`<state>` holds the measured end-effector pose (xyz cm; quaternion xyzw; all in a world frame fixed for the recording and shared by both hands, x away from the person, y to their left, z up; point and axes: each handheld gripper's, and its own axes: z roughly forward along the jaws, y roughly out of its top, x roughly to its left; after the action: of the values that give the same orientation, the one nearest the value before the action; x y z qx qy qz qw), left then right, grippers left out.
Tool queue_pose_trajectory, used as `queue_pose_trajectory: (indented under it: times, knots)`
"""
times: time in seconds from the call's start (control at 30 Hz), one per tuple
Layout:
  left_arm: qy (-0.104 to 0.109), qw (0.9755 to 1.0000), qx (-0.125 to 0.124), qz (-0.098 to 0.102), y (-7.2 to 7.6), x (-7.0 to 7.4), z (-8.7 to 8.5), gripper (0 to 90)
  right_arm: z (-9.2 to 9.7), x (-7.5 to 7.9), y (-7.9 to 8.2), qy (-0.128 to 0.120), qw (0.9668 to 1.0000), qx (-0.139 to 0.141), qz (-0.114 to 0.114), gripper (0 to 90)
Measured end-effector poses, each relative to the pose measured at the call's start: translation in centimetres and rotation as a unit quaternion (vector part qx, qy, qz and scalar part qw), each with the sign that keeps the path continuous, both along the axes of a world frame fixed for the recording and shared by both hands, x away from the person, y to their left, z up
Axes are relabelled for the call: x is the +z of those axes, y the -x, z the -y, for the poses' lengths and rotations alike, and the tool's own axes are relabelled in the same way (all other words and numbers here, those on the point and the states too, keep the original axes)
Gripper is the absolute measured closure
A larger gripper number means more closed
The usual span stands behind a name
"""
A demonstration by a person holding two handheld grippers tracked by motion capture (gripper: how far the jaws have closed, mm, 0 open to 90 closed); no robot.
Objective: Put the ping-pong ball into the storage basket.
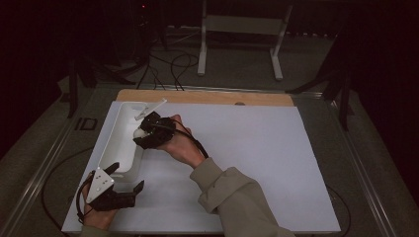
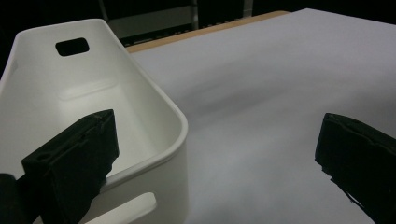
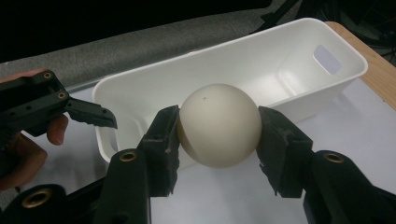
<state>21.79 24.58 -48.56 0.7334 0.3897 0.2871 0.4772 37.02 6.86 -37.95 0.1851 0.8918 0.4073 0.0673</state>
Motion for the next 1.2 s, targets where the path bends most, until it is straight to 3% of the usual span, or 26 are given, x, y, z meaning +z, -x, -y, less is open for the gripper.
queue_pose_trajectory:
  times: [1.2]
  knots:
    - [0.004,1.0000,-0.001,0.002,0.1,0.0,-0.1,0.0,-2.5,0.4,-0.2,-0.005,1.0000,0.005,0.003,50.6]
